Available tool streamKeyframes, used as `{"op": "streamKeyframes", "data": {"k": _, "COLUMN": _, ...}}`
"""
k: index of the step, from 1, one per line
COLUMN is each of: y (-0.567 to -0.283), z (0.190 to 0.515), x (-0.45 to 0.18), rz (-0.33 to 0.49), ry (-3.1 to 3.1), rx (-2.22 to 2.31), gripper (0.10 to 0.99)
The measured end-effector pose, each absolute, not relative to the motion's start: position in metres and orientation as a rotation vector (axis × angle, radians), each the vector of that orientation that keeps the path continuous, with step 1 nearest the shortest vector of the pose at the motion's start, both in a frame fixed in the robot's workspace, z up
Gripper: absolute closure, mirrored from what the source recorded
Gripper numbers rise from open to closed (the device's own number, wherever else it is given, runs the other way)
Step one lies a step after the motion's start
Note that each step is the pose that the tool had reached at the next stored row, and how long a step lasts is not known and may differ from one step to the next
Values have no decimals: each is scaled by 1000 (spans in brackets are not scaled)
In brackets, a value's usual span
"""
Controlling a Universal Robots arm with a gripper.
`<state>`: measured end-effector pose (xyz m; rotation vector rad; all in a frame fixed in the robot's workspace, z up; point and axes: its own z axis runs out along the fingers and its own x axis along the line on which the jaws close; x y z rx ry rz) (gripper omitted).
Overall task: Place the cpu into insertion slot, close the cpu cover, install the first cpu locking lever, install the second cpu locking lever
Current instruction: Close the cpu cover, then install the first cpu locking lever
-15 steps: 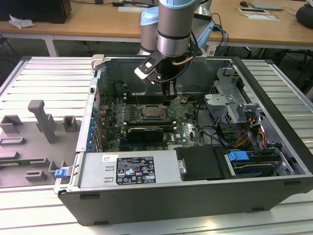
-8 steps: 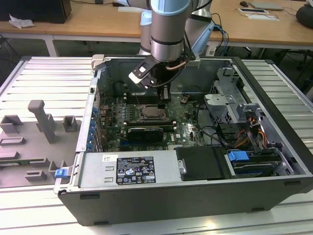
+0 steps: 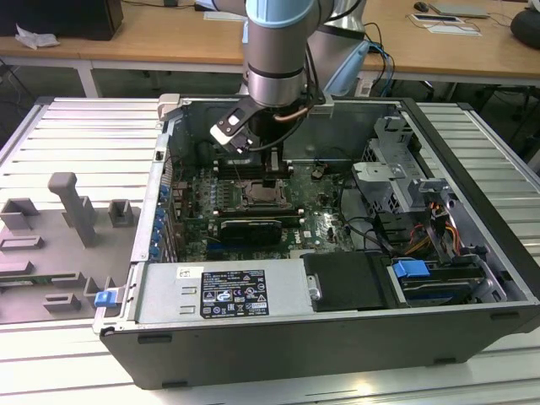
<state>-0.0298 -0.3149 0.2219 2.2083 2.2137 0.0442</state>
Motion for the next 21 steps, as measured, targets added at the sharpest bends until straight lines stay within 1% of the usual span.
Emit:
{"op": "streamKeyframes", "data": {"k": 16, "y": -315, "z": 222, "x": -37, "rz": 43, "ry": 2214, "rx": 2208, "gripper": 980}}
{"op": "streamKeyframes", "data": {"k": 21, "y": -314, "z": 241, "x": -37, "rz": 40, "ry": 2214, "rx": 2209, "gripper": 980}}
